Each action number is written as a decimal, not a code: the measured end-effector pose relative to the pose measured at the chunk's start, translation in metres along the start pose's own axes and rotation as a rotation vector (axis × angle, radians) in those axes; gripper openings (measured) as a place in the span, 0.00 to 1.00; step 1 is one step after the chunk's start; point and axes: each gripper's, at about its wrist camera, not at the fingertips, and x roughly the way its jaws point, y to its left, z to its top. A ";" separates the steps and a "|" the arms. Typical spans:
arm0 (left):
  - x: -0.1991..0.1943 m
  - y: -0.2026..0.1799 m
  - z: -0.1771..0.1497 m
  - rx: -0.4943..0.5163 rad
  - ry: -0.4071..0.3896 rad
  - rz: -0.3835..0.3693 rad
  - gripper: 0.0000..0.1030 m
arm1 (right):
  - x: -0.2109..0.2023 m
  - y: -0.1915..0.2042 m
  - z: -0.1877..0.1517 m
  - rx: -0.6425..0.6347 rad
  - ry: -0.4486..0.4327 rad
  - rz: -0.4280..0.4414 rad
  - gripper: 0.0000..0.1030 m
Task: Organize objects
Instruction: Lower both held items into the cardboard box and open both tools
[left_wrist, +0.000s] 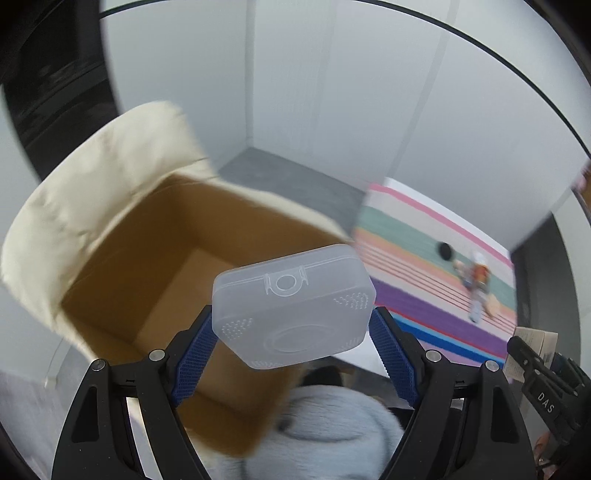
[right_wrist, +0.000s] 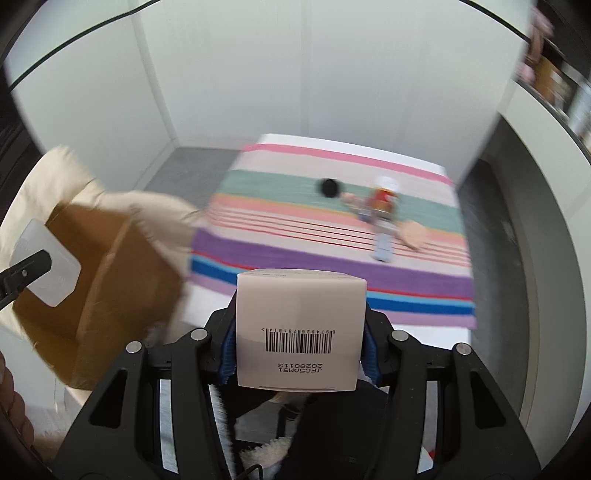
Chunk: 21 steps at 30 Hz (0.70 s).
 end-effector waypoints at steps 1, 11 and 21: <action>0.000 0.016 0.000 -0.029 -0.001 0.020 0.81 | 0.003 0.019 0.003 -0.033 0.001 0.021 0.53; -0.015 0.123 -0.014 -0.252 -0.057 0.223 0.81 | 0.008 0.202 0.005 -0.382 -0.012 0.224 0.53; -0.026 0.123 -0.009 -0.218 -0.114 0.208 1.00 | 0.010 0.263 -0.007 -0.503 -0.040 0.297 1.00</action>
